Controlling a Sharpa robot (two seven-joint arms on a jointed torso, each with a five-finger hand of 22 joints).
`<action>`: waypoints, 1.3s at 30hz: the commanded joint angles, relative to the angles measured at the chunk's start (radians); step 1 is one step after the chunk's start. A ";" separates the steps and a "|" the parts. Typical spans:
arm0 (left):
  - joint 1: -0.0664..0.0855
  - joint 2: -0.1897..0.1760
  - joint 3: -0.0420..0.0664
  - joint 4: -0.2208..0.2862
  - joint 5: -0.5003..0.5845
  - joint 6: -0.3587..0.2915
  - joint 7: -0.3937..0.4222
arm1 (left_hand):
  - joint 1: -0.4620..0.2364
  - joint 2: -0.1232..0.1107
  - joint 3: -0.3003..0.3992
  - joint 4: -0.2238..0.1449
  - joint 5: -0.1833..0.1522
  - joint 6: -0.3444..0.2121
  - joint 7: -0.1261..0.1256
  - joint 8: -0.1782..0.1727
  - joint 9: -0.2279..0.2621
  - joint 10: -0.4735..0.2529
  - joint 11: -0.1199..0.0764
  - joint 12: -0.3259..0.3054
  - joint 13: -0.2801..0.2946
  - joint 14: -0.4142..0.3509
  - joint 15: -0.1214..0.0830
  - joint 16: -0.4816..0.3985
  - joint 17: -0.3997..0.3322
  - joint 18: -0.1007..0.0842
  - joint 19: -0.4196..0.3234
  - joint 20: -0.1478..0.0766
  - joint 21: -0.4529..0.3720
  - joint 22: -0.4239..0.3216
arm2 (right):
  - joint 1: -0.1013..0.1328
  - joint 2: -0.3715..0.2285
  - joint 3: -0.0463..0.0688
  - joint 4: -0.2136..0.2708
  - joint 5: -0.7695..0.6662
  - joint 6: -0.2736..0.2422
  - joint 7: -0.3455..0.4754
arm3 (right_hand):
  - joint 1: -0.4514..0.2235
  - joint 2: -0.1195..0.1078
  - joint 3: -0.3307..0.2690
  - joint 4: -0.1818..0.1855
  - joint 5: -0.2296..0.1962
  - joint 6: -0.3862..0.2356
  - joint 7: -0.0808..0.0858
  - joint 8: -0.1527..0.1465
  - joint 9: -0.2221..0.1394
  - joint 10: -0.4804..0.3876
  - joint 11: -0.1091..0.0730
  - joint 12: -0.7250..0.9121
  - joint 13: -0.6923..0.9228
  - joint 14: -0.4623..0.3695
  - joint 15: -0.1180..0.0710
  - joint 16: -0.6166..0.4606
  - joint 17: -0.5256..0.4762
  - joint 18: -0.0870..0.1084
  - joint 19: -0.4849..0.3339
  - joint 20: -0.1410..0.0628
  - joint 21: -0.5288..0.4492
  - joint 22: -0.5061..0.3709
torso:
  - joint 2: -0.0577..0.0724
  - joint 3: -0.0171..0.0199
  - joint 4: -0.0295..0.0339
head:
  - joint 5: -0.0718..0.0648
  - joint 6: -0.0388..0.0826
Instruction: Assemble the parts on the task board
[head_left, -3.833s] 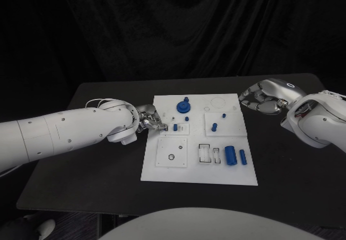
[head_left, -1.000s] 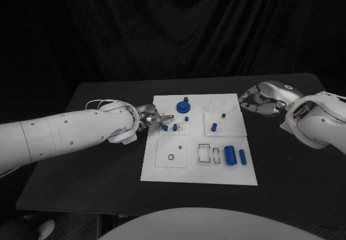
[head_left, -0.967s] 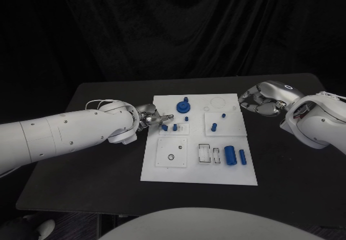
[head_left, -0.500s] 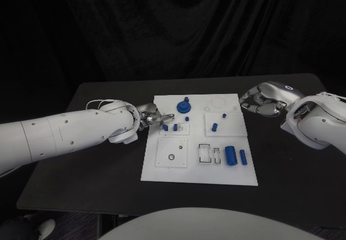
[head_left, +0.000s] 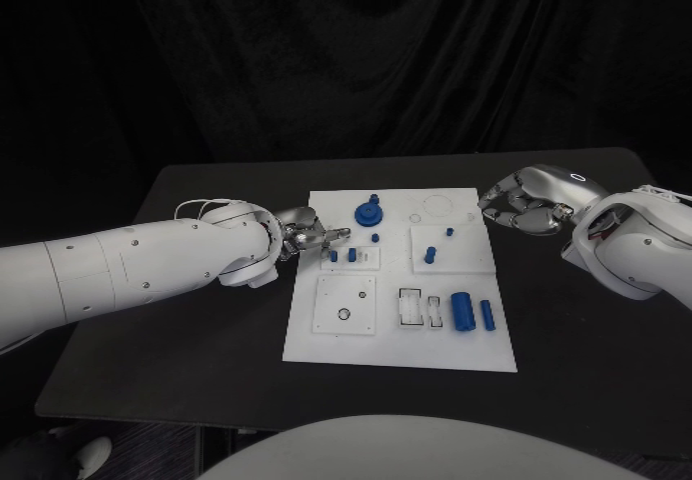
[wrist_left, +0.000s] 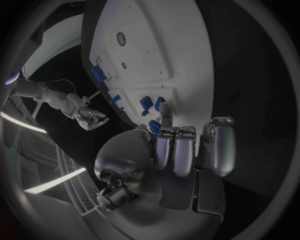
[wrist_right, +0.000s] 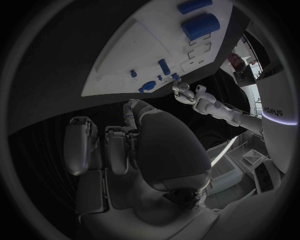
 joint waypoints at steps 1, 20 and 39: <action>-0.002 0.001 0.001 0.002 0.001 -0.013 0.030 | 0.003 0.008 -0.005 0.001 0.009 -0.006 -0.004 0.007 0.027 0.104 -0.007 0.004 0.263 0.104 -0.006 0.003 0.263 -0.005 0.001 -0.007 0.002 0.199 | -0.003 0.001 0.001 -0.001 0.000 0.010 -0.013 | -0.004 0.007 0.004 0.001 0.004 -0.001 -0.002 -0.003 0.000 0.104 -0.004 0.002 0.261 0.088 -0.001 -0.006 0.218 0.018 0.011 -0.002 -0.003 0.197 | 0.001 -0.0001 -0.0002 | 0.000 0.000; 0.008 -0.034 0.001 0.016 -0.160 -0.356 0.390 | 0.347 -0.121 -0.042 0.002 0.152 -0.131 0.026 0.004 0.022 0.104 0.023 0.004 0.263 0.104 0.024 0.003 0.263 0.024 -0.119 0.014 -0.139 0.157 | -0.004 -0.018 0.001 0.009 0.000 -0.014 -0.006 | -0.004 0.007 0.006 -0.001 0.004 0.001 -0.003 -0.003 0.000 0.104 -0.005 0.002 0.261 0.088 -0.001 -0.005 0.219 0.018 0.011 -0.002 -0.003 0.197 | 0.002 0.0002 0.0003 | -0.021 0.000; 0.059 0.109 0.001 -0.152 -0.396 -0.128 0.676 | 0.799 -0.252 0.366 -0.019 0.067 -0.280 0.010 -0.269 -0.869 -0.833 0.071 -1.298 -0.870 -0.281 0.052 -0.285 -0.255 0.043 -0.198 0.068 -0.226 0.135 | -0.005 -0.006 0.001 -0.001 0.021 -0.022 0.018 | -0.006 0.006 0.009 -0.004 0.008 0.003 -0.002 -0.002 0.001 0.082 -0.004 -0.016 0.239 0.086 -0.001 -0.013 0.212 0.021 0.005 -0.003 -0.016 0.193 | 0.002 0.0000 -0.0010 | -0.028 0.000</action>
